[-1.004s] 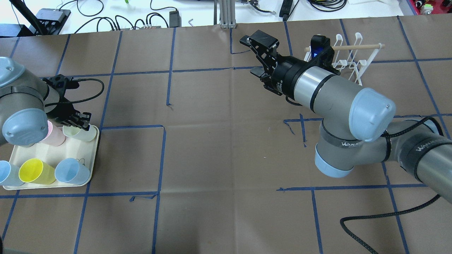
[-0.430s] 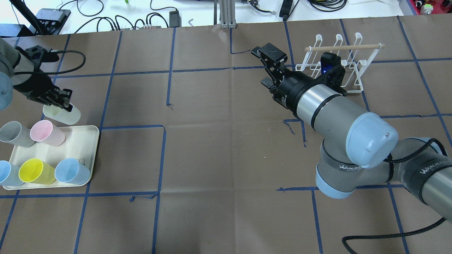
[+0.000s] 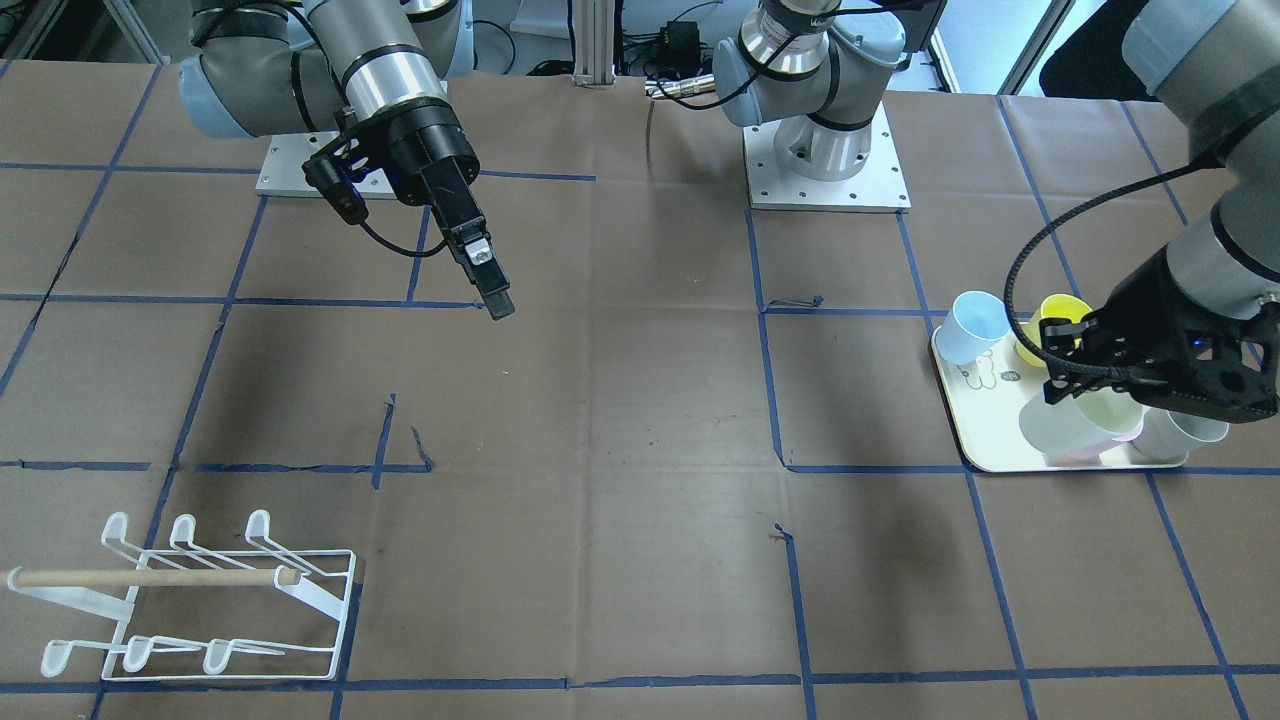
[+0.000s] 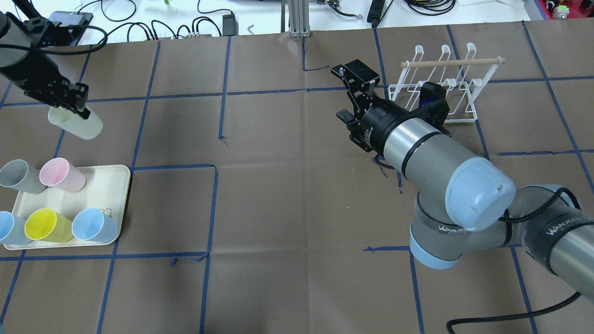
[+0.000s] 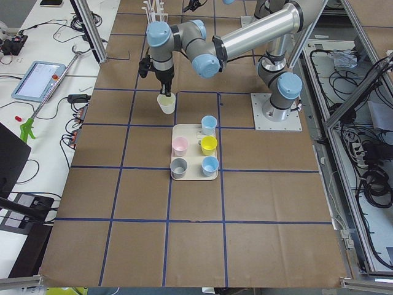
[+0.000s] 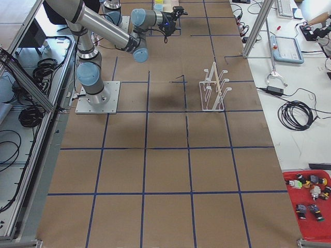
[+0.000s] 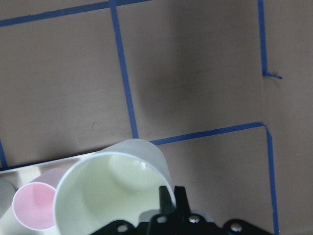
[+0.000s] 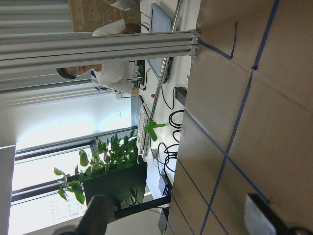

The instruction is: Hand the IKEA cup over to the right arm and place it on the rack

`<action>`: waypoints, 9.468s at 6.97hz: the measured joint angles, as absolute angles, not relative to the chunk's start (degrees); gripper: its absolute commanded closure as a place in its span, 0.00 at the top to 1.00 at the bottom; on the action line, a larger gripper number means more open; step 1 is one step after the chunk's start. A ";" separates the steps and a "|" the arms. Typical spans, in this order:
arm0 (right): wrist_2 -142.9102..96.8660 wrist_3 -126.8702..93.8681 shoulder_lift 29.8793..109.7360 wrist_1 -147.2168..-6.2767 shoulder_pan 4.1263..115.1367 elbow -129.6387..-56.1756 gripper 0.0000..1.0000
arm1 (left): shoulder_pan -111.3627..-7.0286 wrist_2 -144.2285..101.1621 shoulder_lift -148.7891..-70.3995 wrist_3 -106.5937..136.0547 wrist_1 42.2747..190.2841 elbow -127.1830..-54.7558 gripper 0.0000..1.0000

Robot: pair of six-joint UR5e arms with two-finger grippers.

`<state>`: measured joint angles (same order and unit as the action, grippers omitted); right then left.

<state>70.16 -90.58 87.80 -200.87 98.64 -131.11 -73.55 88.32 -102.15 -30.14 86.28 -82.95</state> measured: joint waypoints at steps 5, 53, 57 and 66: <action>69.34 -92.11 86.26 -200.74 100.77 -130.97 1.00 | -80.61 55.07 -100.37 -37.37 70.46 -88.39 0.00; 79.46 -18.58 66.30 -197.50 83.52 -106.94 0.09 | -88.41 91.48 -93.15 2.27 93.91 -85.32 0.99; 82.66 -6.97 60.22 -203.18 83.41 -104.51 0.09 | -77.62 91.75 -86.07 -14.18 94.19 -92.89 0.99; 87.28 -6.57 55.46 -204.78 82.46 -105.07 1.00 | -58.11 90.58 -75.56 -35.07 68.13 -126.11 0.99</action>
<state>87.28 -6.57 55.46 -204.78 82.46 -105.07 -58.11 90.58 -75.56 -35.07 68.13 -126.11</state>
